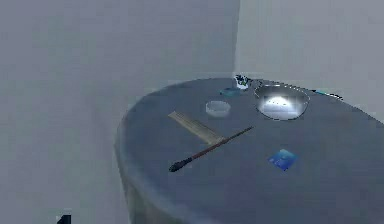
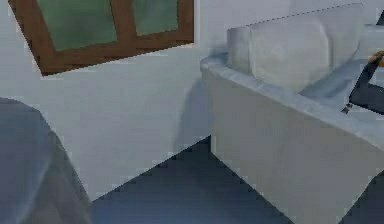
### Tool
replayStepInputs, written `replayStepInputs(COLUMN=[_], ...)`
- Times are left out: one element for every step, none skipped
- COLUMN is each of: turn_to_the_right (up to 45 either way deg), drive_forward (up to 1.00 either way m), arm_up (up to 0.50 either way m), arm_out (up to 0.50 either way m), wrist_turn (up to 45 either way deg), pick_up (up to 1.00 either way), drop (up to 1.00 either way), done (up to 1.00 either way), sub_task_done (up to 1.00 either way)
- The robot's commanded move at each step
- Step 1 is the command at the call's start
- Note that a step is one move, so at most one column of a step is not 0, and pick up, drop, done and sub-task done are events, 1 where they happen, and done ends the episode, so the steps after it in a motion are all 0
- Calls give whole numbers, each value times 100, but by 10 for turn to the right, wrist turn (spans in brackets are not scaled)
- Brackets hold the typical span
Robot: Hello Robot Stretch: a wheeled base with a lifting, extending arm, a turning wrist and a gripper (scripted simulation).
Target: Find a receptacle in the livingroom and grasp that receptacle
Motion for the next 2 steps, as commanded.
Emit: replayStepInputs(turn_to_the_right=[-450,-330], drive_forward=[0,0], arm_up=[0,0], arm_out=[0,0], wrist_turn=[0,0], pick_up=[0,0], drop=[0,0], done=[0,0], sub_task_done=[0,0])
